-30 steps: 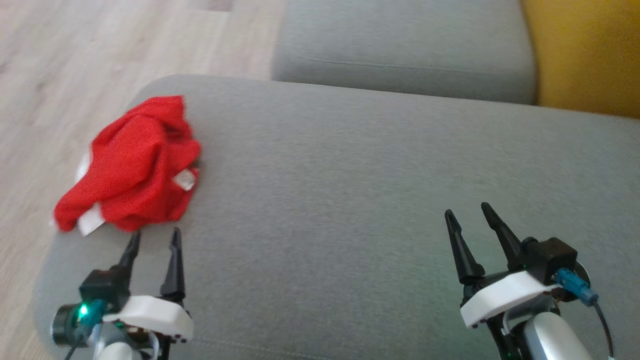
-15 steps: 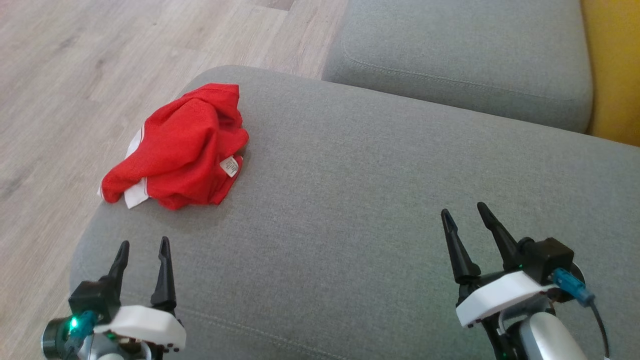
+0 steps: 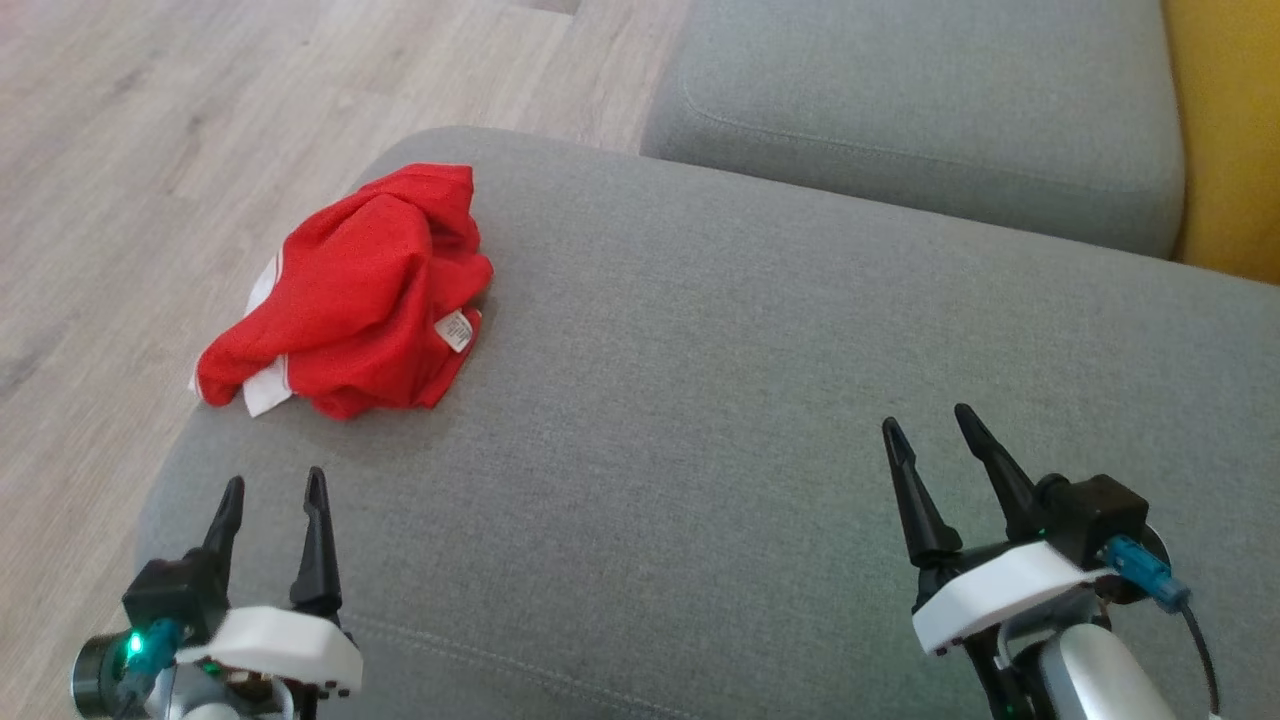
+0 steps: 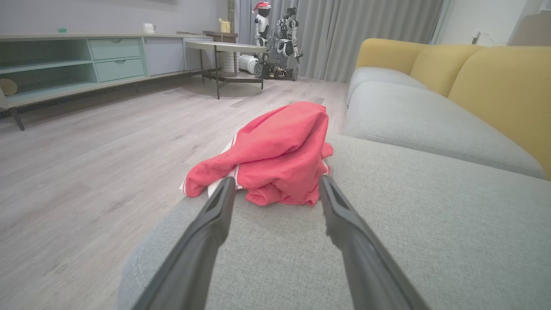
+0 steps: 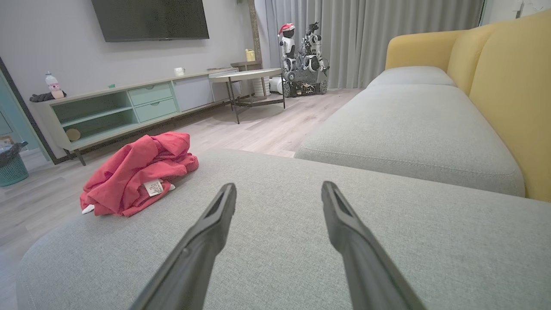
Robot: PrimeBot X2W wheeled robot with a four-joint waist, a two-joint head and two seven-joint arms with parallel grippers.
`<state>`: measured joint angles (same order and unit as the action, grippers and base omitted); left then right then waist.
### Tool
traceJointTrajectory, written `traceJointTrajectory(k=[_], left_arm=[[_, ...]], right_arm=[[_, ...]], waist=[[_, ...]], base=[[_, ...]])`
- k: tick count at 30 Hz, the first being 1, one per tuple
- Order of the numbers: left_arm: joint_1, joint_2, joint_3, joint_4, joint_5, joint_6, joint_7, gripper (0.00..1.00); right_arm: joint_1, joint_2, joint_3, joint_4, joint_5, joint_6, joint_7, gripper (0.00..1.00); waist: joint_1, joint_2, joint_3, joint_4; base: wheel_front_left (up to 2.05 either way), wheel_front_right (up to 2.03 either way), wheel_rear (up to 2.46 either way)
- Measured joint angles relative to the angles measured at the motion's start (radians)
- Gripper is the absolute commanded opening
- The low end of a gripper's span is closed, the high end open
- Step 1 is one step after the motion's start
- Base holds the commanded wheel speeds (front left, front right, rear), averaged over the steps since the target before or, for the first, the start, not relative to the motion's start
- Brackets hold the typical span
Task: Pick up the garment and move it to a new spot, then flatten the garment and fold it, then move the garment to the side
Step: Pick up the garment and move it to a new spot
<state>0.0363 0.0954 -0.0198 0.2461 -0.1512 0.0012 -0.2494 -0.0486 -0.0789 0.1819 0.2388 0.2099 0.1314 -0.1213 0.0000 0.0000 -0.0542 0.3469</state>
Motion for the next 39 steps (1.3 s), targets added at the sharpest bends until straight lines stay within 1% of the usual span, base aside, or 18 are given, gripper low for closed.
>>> traceJointTrajectory(k=[5,9,12,13,14,16,19,24,28,33,34,35,36,39], left_arm=[[-0.026,0.000,0.003,0.009,0.000,0.000,0.000,1.00],[-0.100,0.004,0.034,0.028,-0.001,-0.001,0.000,1.00],[-0.178,0.014,0.059,0.061,-0.002,-0.001,0.000,1.00],[-0.178,0.014,0.059,0.061,-0.002,-0.001,0.000,1.00],[-0.235,0.022,0.076,0.091,-0.011,-0.002,0.000,1.00],[-0.296,0.027,0.097,0.127,-0.020,-0.003,0.000,1.00],[-0.393,0.033,0.122,0.201,-0.038,-0.020,-0.001,1.00],[-0.570,0.053,0.137,0.377,-0.046,-0.047,-0.007,1.00],[-0.672,0.087,0.149,0.533,-0.036,-0.043,-0.007,1.00],[-0.744,0.128,0.165,0.692,-0.026,-0.022,-0.007,1.00],[-0.757,0.133,0.165,0.713,-0.026,-0.019,-0.007,0.49],[-0.767,0.137,0.166,0.725,-0.026,-0.018,-0.007,0.23],[-0.774,0.141,0.166,0.726,-0.026,-0.017,-0.007,0.00],[-0.783,0.154,0.170,0.709,-0.021,-0.017,-0.007,0.00]], right_arm=[[-0.001,-0.001,0.000,-0.012,0.000,0.000,0.009,1.00],[-0.008,-0.008,0.002,-0.042,-0.006,0.000,0.031,1.00],[-0.037,-0.028,0.002,-0.067,-0.009,0.000,0.049,1.00],[-0.037,-0.028,0.002,-0.067,-0.009,0.000,0.049,1.00],[-0.065,-0.042,0.001,-0.086,-0.009,0.000,0.060,1.00],[-0.090,-0.057,0.001,-0.105,-0.013,0.000,0.067,1.00],[-0.124,-0.073,-0.001,-0.130,-0.018,0.000,0.079,1.00],[-0.180,-0.093,0.000,-0.157,-0.018,0.000,0.087,1.00],[-0.207,-0.100,0.010,-0.160,-0.018,0.000,0.087,1.00],[-0.212,-0.107,0.009,-0.159,-0.016,0.000,0.086,1.00],[-0.213,-0.107,0.010,-0.157,-0.016,0.000,0.085,1.00],[-0.214,-0.108,0.010,-0.155,-0.016,0.000,0.083,1.00],[-0.214,-0.108,0.009,-0.153,-0.016,0.000,0.078,1.00],[-0.214,-0.108,0.007,-0.147,-0.016,0.000,0.077,1.00]], waist=[[0.0000,0.0000,0.022,-0.015],[0.0000,0.0000,0.061,-0.037],[0.0000,0.0000,0.107,-0.057],[0.0000,0.0000,0.107,-0.057],[0.0000,0.0000,0.143,-0.071],[0.0000,0.0000,0.181,-0.087],[0.0000,0.0000,0.245,-0.110],[0.0000,0.0000,0.354,-0.145],[0.0001,-0.0001,0.419,-0.174],[0.0001,-0.0001,0.464,-0.209],[0.0002,-0.0001,0.469,-0.214],[0.0002,-0.0001,0.471,-0.217],[0.0002,-0.0001,0.472,-0.219],[0.0001,-0.0001,0.468,-0.217]], base=[[0.00,0.00,0.00],[0.00,0.00,0.00],[0.00,0.00,0.00],[0.00,0.00,0.00],[0.00,0.00,0.00],[0.00,0.00,0.00],[0.00,0.00,0.00],[0.00,0.00,0.00],[0.00,0.00,0.00],[0.00,0.00,0.00],[0.00,0.00,0.00],[0.00,0.00,0.00],[0.00,0.00,0.00],[0.00,0.00,0.00]])
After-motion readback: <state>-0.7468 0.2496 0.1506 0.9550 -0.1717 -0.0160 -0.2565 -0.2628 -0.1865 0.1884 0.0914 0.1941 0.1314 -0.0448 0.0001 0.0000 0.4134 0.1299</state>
